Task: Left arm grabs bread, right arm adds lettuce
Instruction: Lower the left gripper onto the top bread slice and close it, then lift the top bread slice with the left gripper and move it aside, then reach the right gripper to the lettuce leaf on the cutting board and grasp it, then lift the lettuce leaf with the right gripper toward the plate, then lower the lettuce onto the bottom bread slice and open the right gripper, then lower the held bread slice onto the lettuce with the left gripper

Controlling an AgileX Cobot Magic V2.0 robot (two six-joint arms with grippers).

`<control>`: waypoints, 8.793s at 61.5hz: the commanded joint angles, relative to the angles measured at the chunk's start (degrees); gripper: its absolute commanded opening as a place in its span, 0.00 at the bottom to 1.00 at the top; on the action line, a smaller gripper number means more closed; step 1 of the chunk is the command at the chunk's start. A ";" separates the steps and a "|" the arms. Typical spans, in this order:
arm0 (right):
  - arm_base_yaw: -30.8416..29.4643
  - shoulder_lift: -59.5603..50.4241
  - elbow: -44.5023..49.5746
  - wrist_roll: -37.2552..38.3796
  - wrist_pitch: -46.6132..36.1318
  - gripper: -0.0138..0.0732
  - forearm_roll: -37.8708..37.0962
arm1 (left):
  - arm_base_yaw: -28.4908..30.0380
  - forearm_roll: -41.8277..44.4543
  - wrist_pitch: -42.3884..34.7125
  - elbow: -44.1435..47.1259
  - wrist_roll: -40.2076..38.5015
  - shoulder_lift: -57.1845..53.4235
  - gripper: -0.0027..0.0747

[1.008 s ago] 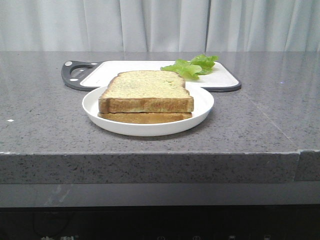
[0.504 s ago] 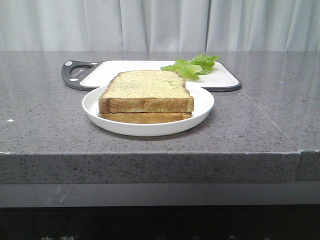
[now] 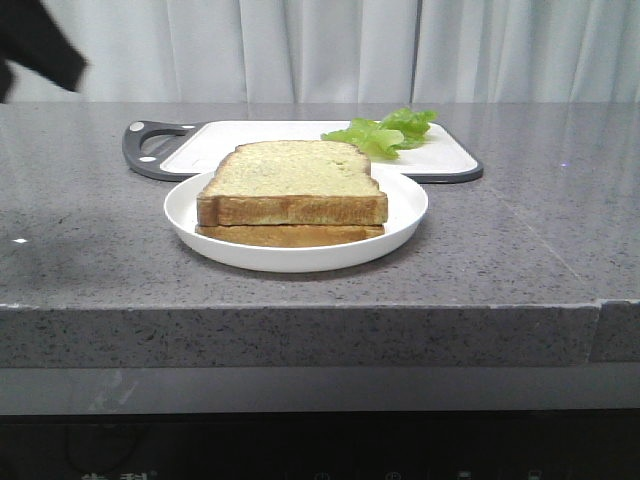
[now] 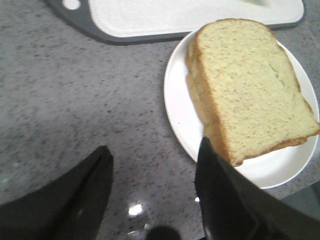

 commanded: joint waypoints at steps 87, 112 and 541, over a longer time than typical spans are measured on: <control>-0.13 0.14 -1.52 -0.44 -2.91 0.53 -0.11 | -4.66 -14.08 11.61 -20.59 0.36 24.00 0.01; -0.13 0.14 -1.52 -0.44 -2.97 0.53 -0.11 | -4.43 -11.71 14.68 -22.70 0.36 15.05 0.01; 1.75 26.76 -16.38 -52.93 12.82 0.72 61.32 | 9.13 -59.56 18.61 -4.07 39.38 19.93 0.01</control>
